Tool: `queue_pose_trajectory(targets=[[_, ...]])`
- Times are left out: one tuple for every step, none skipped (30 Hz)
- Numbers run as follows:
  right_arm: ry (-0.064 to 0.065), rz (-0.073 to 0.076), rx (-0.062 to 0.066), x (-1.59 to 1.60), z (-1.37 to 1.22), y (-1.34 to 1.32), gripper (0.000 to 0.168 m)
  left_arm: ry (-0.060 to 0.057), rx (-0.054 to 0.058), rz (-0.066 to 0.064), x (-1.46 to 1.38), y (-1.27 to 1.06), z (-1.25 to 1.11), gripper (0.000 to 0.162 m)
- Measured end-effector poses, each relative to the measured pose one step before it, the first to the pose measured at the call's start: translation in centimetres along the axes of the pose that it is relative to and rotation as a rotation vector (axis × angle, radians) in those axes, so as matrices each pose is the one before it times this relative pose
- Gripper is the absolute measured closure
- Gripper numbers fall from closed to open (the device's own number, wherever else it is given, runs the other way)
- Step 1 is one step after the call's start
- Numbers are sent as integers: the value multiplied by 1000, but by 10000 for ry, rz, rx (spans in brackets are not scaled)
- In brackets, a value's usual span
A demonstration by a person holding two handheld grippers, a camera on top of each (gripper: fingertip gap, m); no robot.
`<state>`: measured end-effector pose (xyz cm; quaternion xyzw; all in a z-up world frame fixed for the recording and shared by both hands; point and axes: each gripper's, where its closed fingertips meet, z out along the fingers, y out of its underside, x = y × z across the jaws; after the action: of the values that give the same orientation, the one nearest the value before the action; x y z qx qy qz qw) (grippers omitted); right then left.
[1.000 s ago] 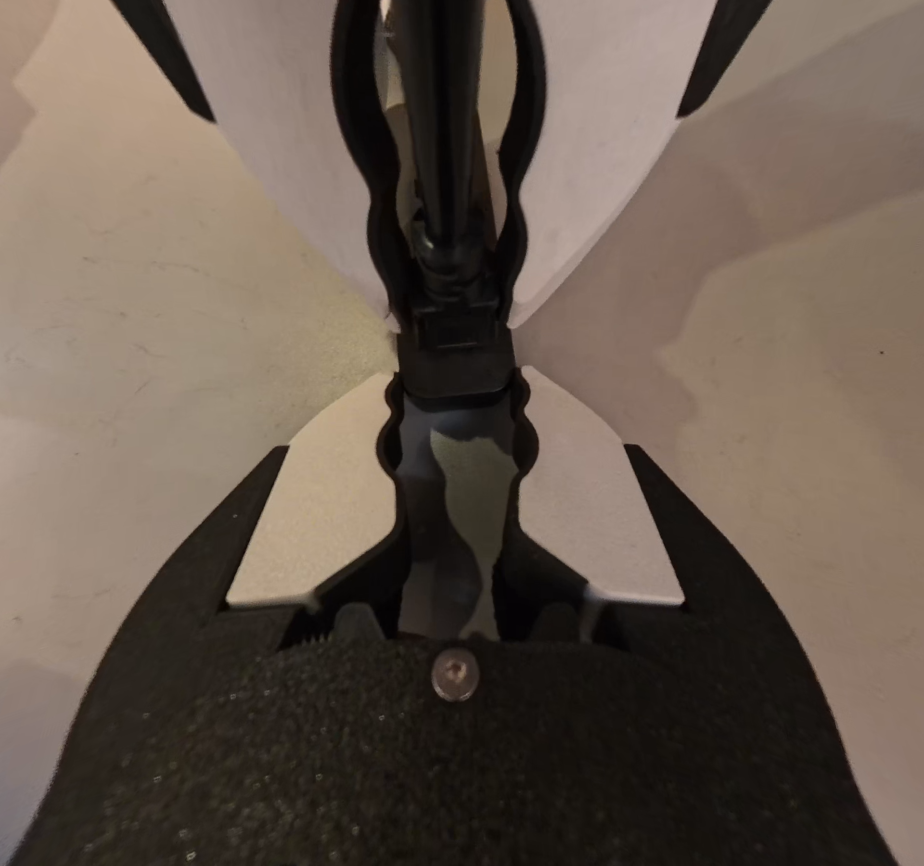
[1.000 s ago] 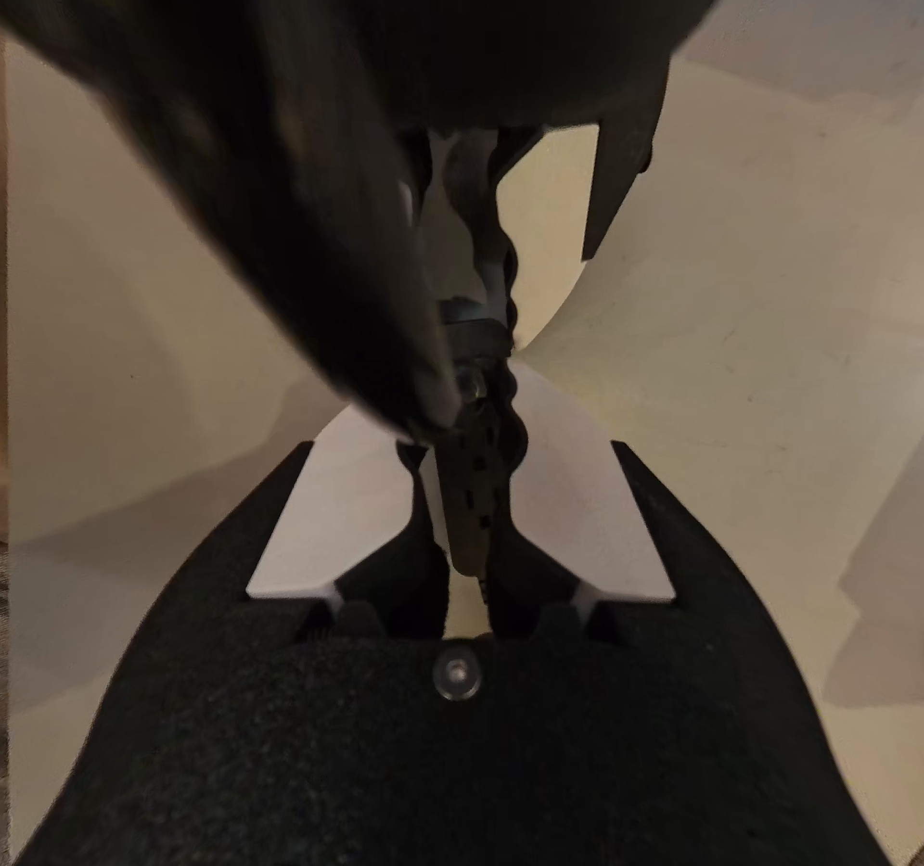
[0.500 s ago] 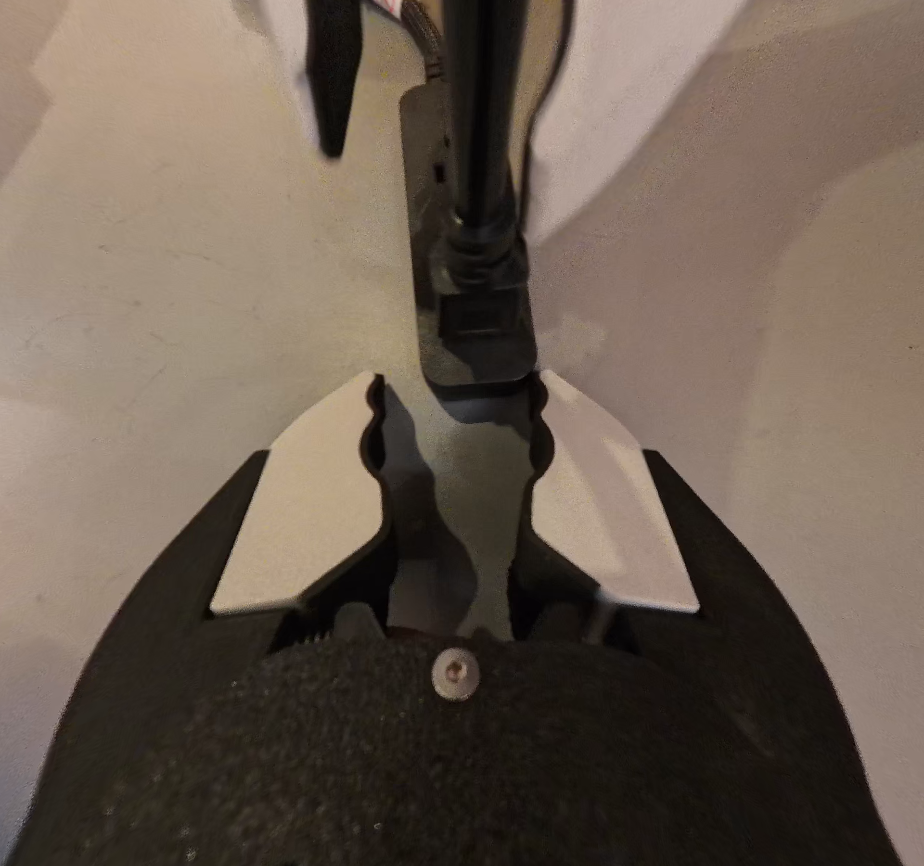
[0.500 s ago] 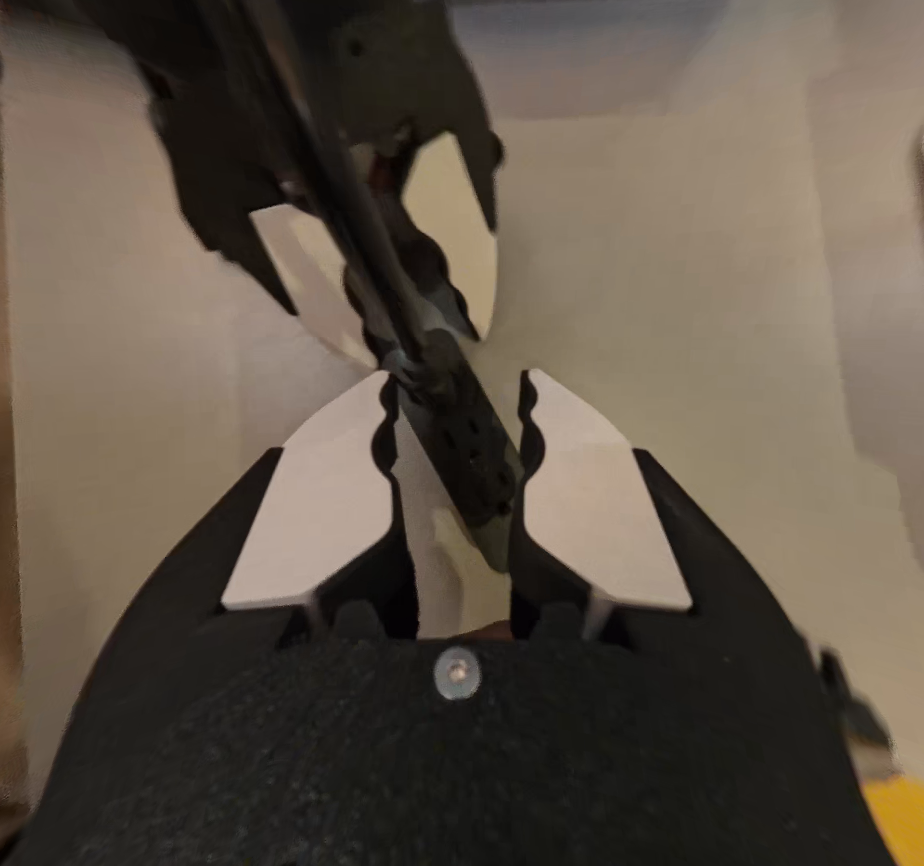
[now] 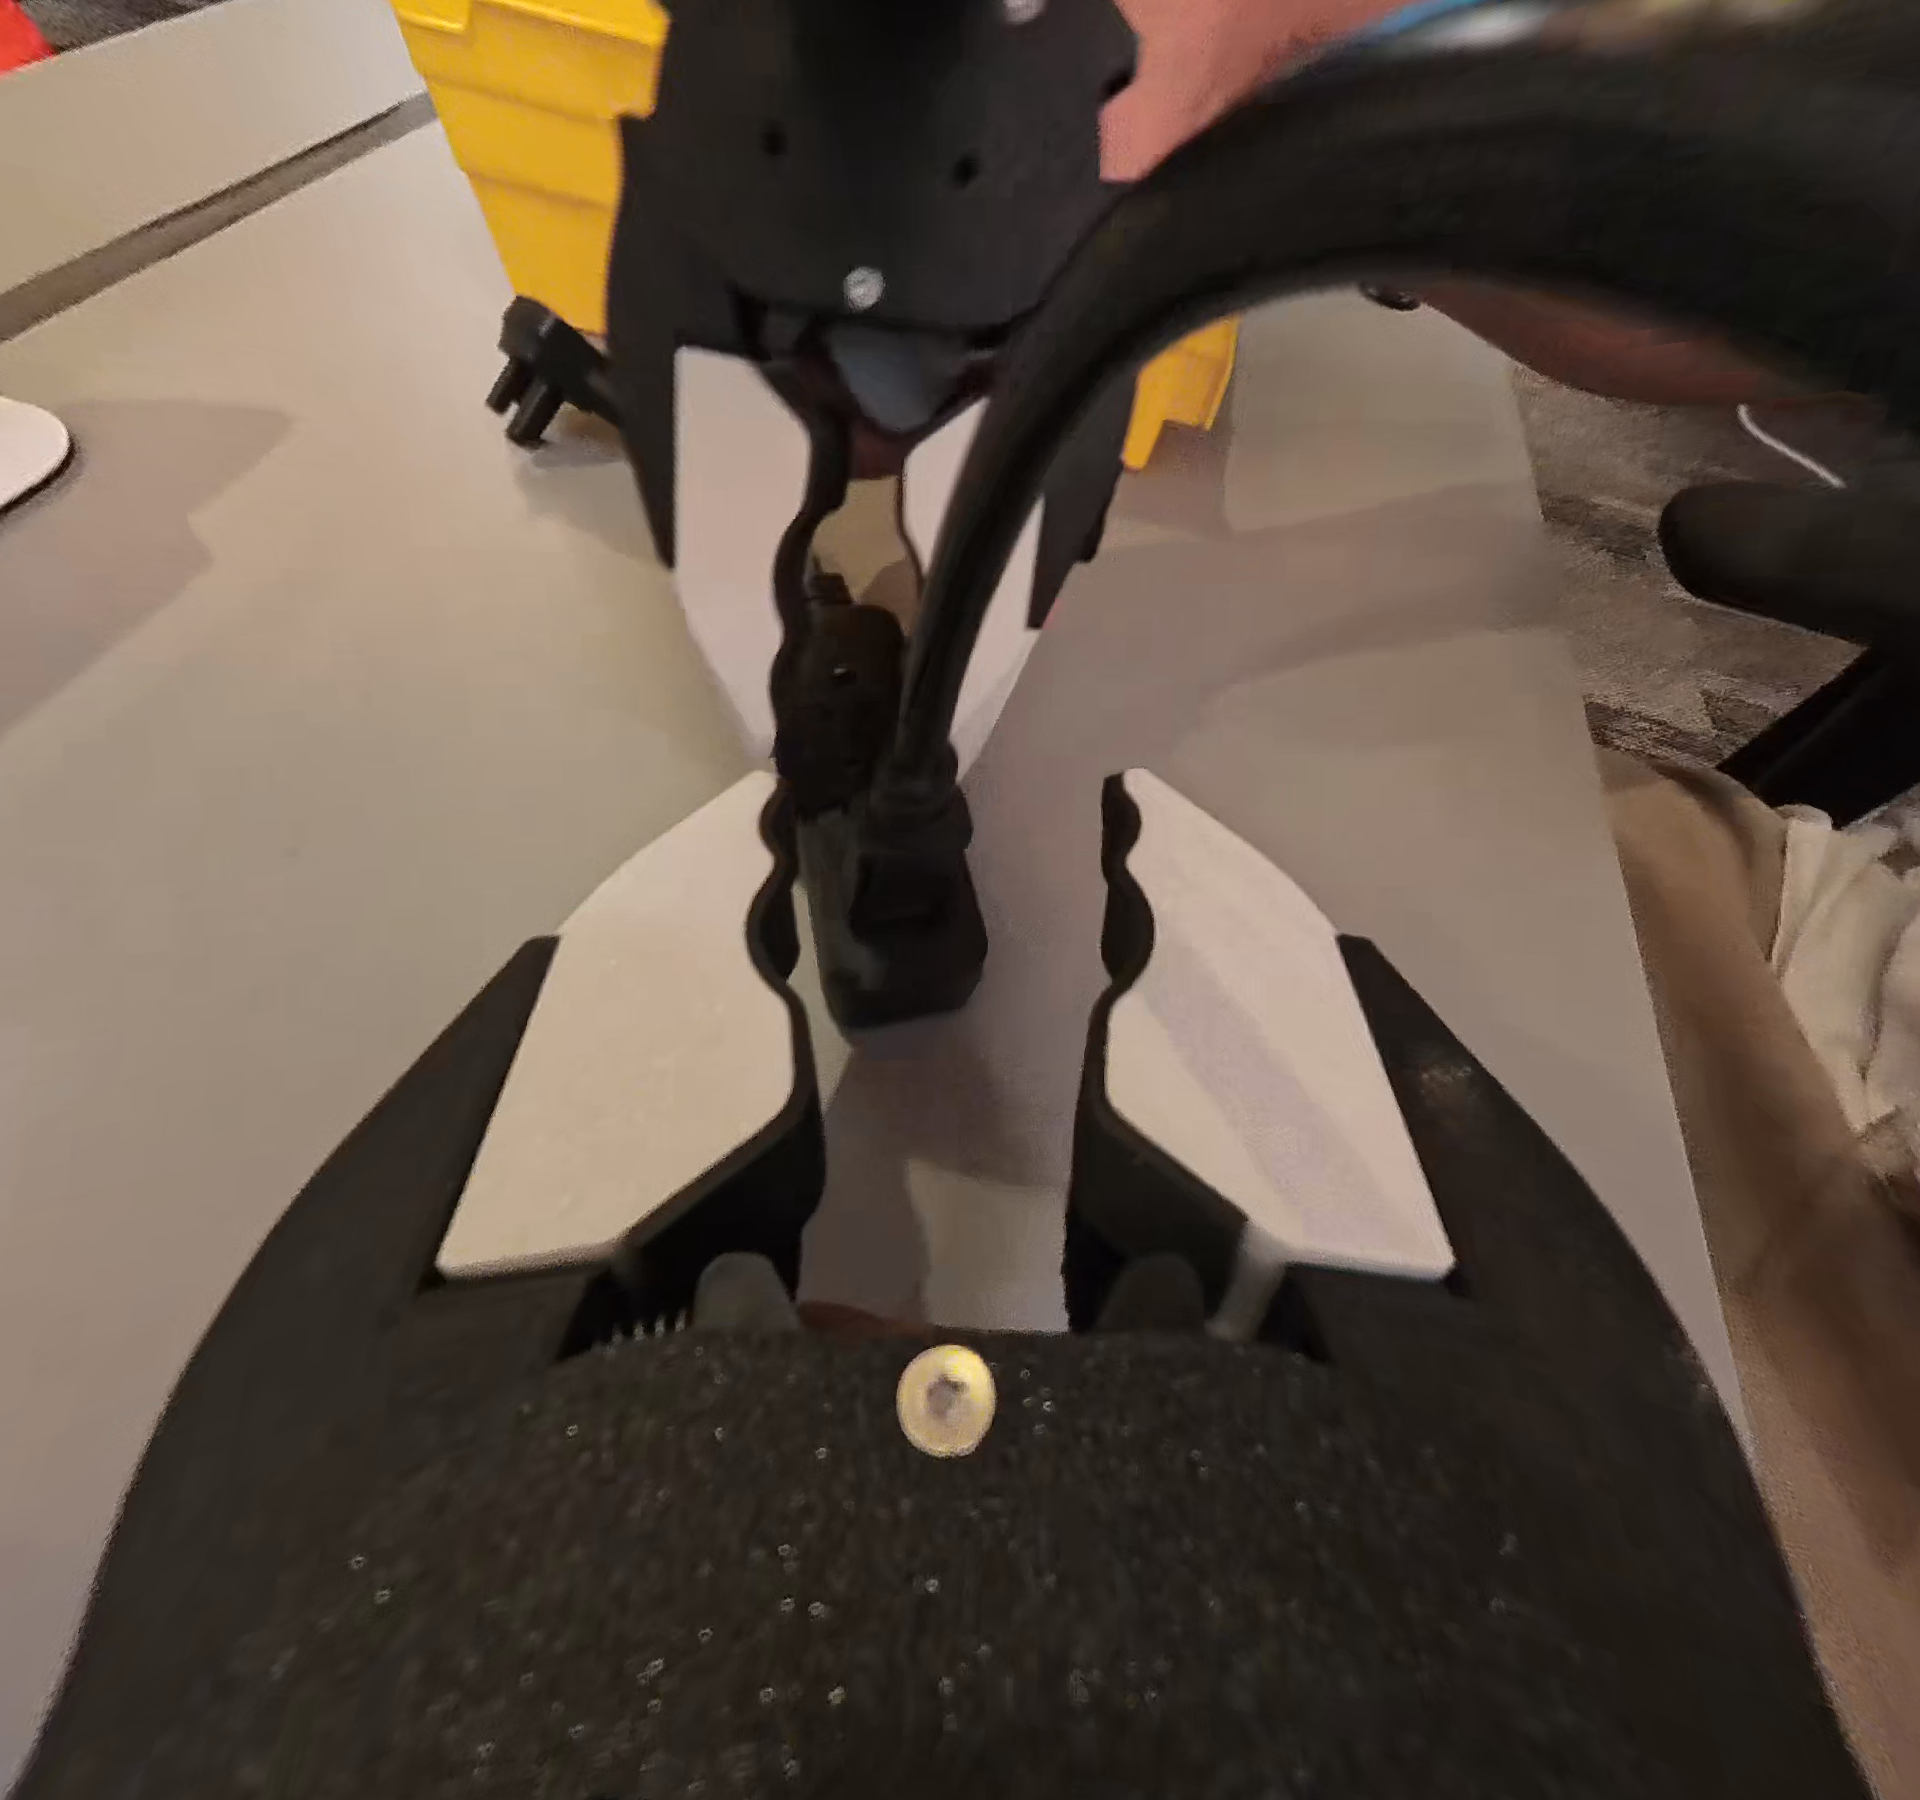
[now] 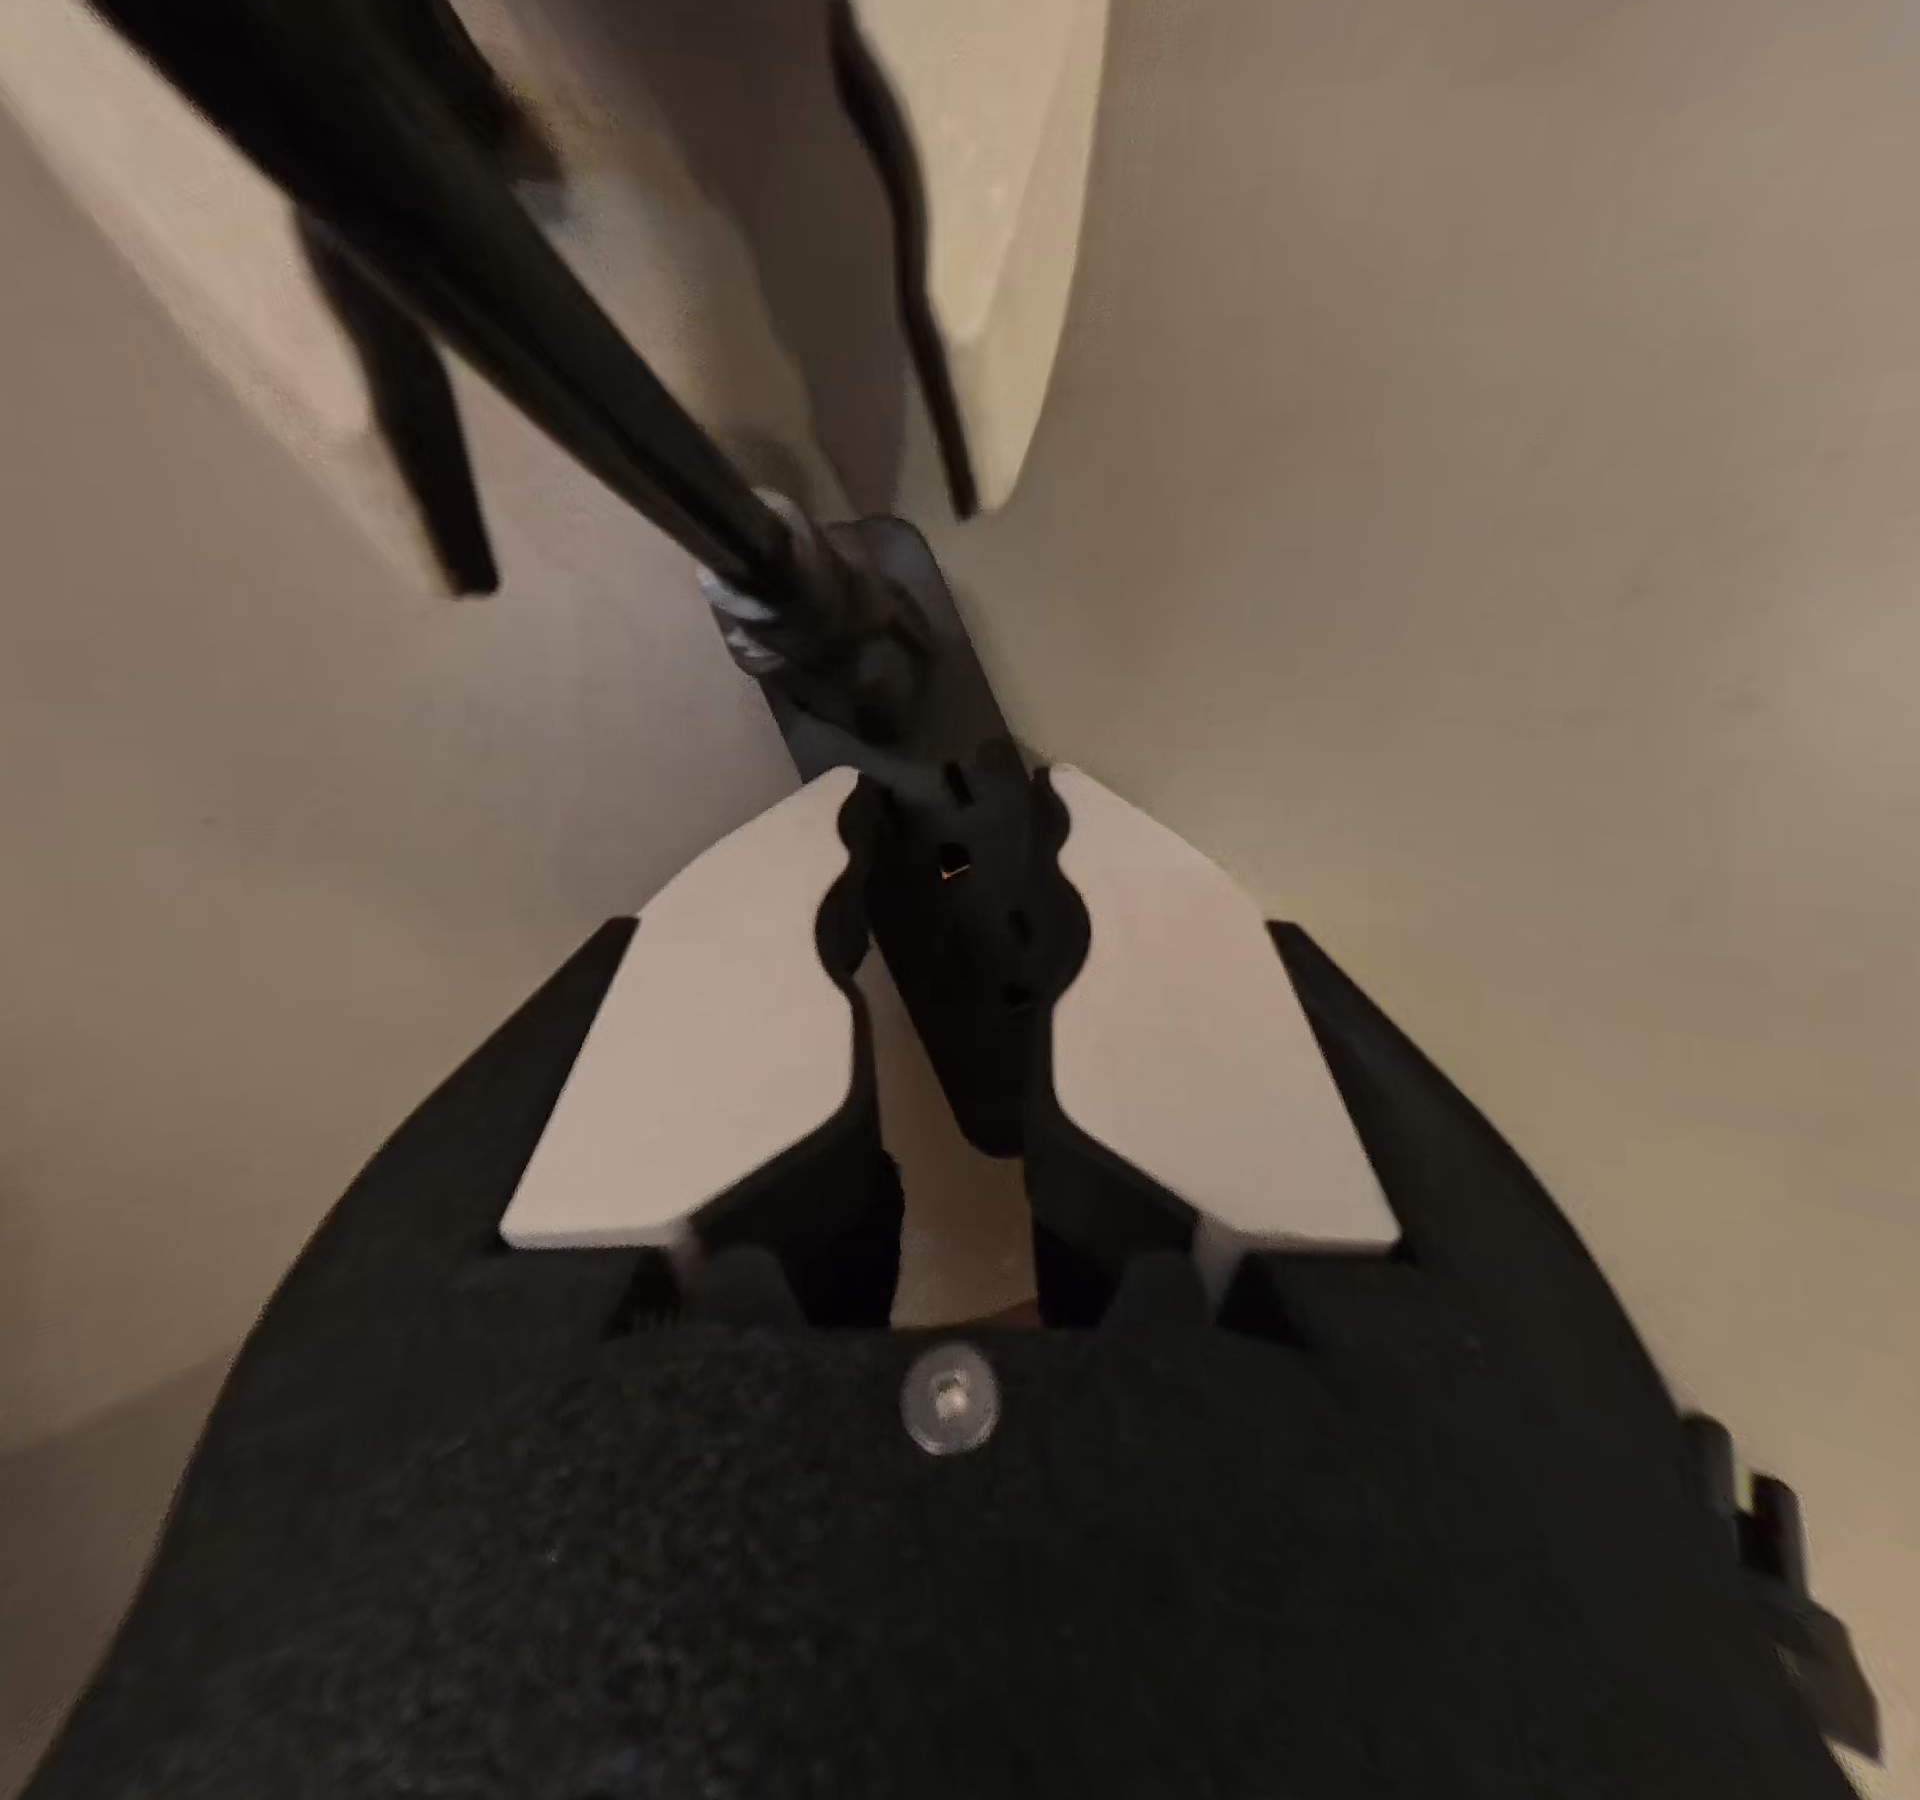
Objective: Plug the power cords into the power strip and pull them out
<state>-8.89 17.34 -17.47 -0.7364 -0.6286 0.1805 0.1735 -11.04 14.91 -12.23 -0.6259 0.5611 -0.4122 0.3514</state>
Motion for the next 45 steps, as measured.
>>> queue_pose_trajectory(targets=[[-427, 98, -8, 38, 124, -69, 141, -63, -27, 64, 104, -127, 426, 109], [-466, 214, 116, -77, 161, -150, 142, -182, -123, 134, 3, 49, 473, 112], [-409, 266, 138, -98, 186, -163, 142, -315, -101, 177, -206, 49, 409, 119], [-300, 199, 177, -106, 138, -133, 142, -590, -99, 127, -710, 70, 258, 142], [-121, 318, 129, 4, 60, -60, 142, -85, -35, 99, -133, 6, 141, 147], [49, 194, -194, 29, -57, 140, 141, 171, -6, 27, 165, -13, 101, 147], [299, -289, -471, 30, -194, 262, 140, 91, -40, 26, 19, 15, 62, 147], [547, -485, -573, 168, -326, 353, 139, 35, -89, 50, -39, 35, 24, 147], [391, -325, -333, 46, -370, 350, 137, 8, -90, 68, -19, 39, 18, 146], [-183, -128, -150, -500, -426, 337, 133, -49, -24, 68, -38, 20, 27, 146], [-393, 67, -6, -554, -396, 193, 134, -64, 27, 60, -27, 26, 32, 146], [-127, 79, 144, -48, -185, 64, 131, -19, 12, -15, 4, 34, 0, 146], [4, -79, -20, 226, 76, 288, 127, 2, -4, -40, 0, 49, 1, 146], [209, -151, -11, 565, 128, 252, 130, 16, -13, -12, 11, 38, 15, 145], [333, -81, -7, 738, 13, 169, 127, 37, -55, -24, 8, 58, 5, 145], [-17, 3, -603, 239, 296, 915, 125, 49, -117, -41, 23, 60, -2, 145], [9, 44, -659, 267, 480, 941, 122, 56, -148, -59, 19, 55, 10, 145], [-107, 77, -316, 58, 563, 412, 118, 25, -120, 1, 5, 27, 15, 145], [-137, 59, 130, -98, 296, -223, 117, -56, -55, 106, -11, 18, 33, 145], [12, -198, 3, 29, 12, 22, 118, -66, -14, 64, -8, 3, 16, 145], [26, 79, -49, -2, 0, 40, 117, -9, -8, -22, 6, 4, 25, 145], [23, -22, -173, -109, 11, 15, 117, 34, -14, -41, 8, -2, 42, 145], [60, -19, -100, 15, 16, 15, 117, -2, -21, -12, -20, -54, 137, 145], [13, 99, 41, 30, -2, -7, 117, -115, -66, 80, -26, -113, 237, 144], [17, -78, -29, -19, -5, 62, 118, -164, -143, 201, -64, -47, 182, 144], [-10, 7, -1, 1, -23, 88, 118, 32, -113, 31, -25, 8, 62, 144], [30, 51, 100, 84, 0, 0, 118, 179, 26, -192, 18, 8, 21, 144], [-14, 34, 114, 6, -8, -20, 118, 46, 229, -126, 4, -10, -8, 144], [2, 57, 124, 5, 6, -22, 118, -65, 371, -154, 2, -47, 22, 144], [37, 92, 84, -18, 2, -10, 118, -59, 293, -161, 9, -42, 8, 144], [42, 54, 81, -22, 15, -7, 118, -39, 123, -68, -1, -15, 5, 144], [17, 62, 136, -3, 7, -17, 118, -40, 26, -17, -15, 5, -10, 144], [-1, 72, 127, -24, 1, -17, 117, 11, -5, -11, 6, 28, -47, 144], [-11, 12, 113, -59, 21, -44, 117, 86, 9, -53, 23, 55, -90, 143], [-12, 45, 112, -48, 23, -69, 117, 119, 37, -99, 31, 69, -114, 143], [10, 52, 25, -44, 9, -32, 117, 55, 23, -46, 25, 71, -103, 143], [34, -3, -56, -17, 5, -9, 118, -16, -4, 22, -2, 36, -36, 143], [16, -38, -82, 2, 13, -1, 118, -13, -45, 63, 2, -4, 76, 143], [-24, -42, -87, 4, -7, 3, 118, 22, -94, 62, -29, -71, 197, 143], [-10, -94, -109, 20, -9, 31, 118, 2, -55, 86, -63, -68, 161, 143], [-25, -19, -94, 10, -12, 29, 119, 7, 90, -89, -8, -16, 35, 143], [-21, -18, -45, -1, 6, -6, 119, 0, 207, -247, 23, 18, -39, 143], [-27, 72, -27, -1, -8, -5, 119, -48, 107, -128, 40, 77, -134, 143], [-2, -28, -73, -60, 13, -33, 118, -27, -15, 27, 55, 187, -292, 143], [-34, 27, -38, -116, 47, -122, 118, 21, -3, 22, 33, 227, -412, 143]])
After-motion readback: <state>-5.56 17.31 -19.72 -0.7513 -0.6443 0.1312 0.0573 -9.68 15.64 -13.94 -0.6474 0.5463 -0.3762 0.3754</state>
